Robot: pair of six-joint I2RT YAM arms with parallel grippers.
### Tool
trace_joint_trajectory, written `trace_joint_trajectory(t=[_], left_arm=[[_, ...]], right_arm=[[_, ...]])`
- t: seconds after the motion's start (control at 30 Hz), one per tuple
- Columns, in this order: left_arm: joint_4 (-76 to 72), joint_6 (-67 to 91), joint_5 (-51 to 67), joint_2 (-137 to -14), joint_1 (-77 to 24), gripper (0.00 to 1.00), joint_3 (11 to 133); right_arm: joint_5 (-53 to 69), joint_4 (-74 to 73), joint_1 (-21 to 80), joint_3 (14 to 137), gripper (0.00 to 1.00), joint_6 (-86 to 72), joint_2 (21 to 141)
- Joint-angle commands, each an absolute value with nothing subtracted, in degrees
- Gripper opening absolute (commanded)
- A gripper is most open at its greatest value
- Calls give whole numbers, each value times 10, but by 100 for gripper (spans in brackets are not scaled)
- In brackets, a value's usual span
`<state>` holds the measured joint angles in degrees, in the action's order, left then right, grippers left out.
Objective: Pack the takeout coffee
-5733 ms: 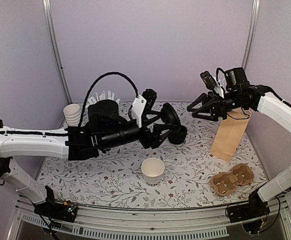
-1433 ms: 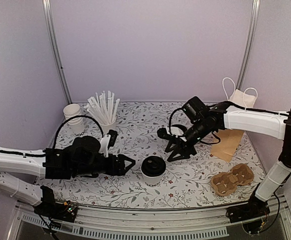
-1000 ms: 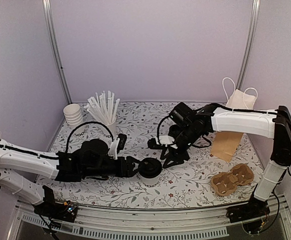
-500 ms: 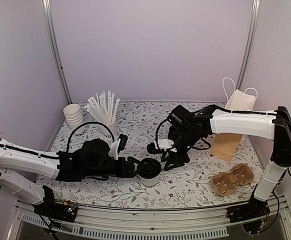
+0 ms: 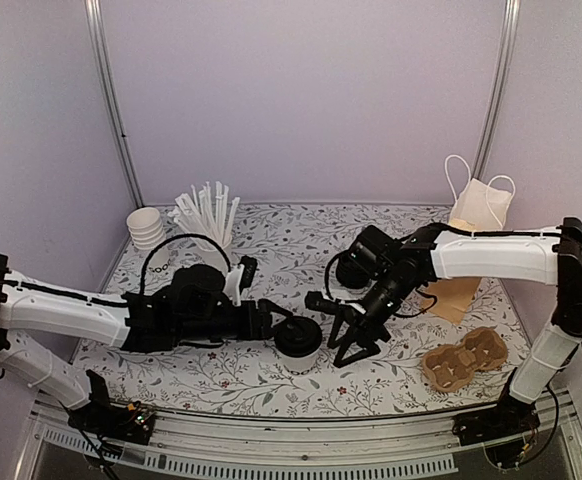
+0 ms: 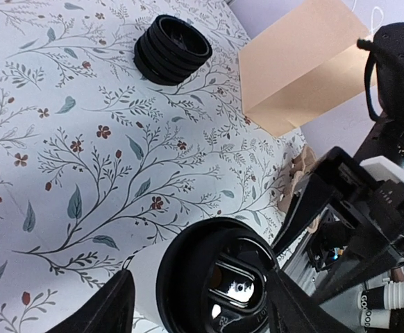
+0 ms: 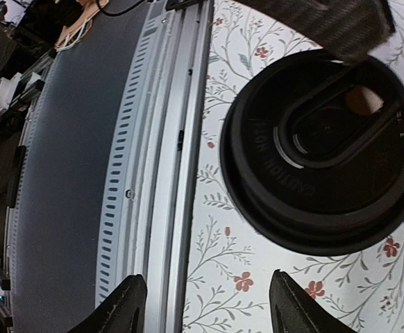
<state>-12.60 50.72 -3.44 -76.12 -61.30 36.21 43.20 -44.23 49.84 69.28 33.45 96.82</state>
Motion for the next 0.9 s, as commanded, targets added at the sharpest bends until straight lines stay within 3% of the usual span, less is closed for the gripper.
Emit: trace_joint_trajectory(t=[0.0, 0.23, 0.37, 0.87], left_arm=[[-158, 494, 2, -802, -608, 65, 387], [-154, 518, 16, -841, -612, 59, 376], [-138, 525, 7, -853, -621, 56, 372], [-131, 562, -14, -880, -632, 52, 341]], right_arm=[[546, -459, 494, 678, 66, 278, 982], [572, -441, 472, 689, 63, 223, 1013], [527, -439, 463, 701, 63, 203, 1027], [570, -446, 438, 762, 45, 162, 1097]])
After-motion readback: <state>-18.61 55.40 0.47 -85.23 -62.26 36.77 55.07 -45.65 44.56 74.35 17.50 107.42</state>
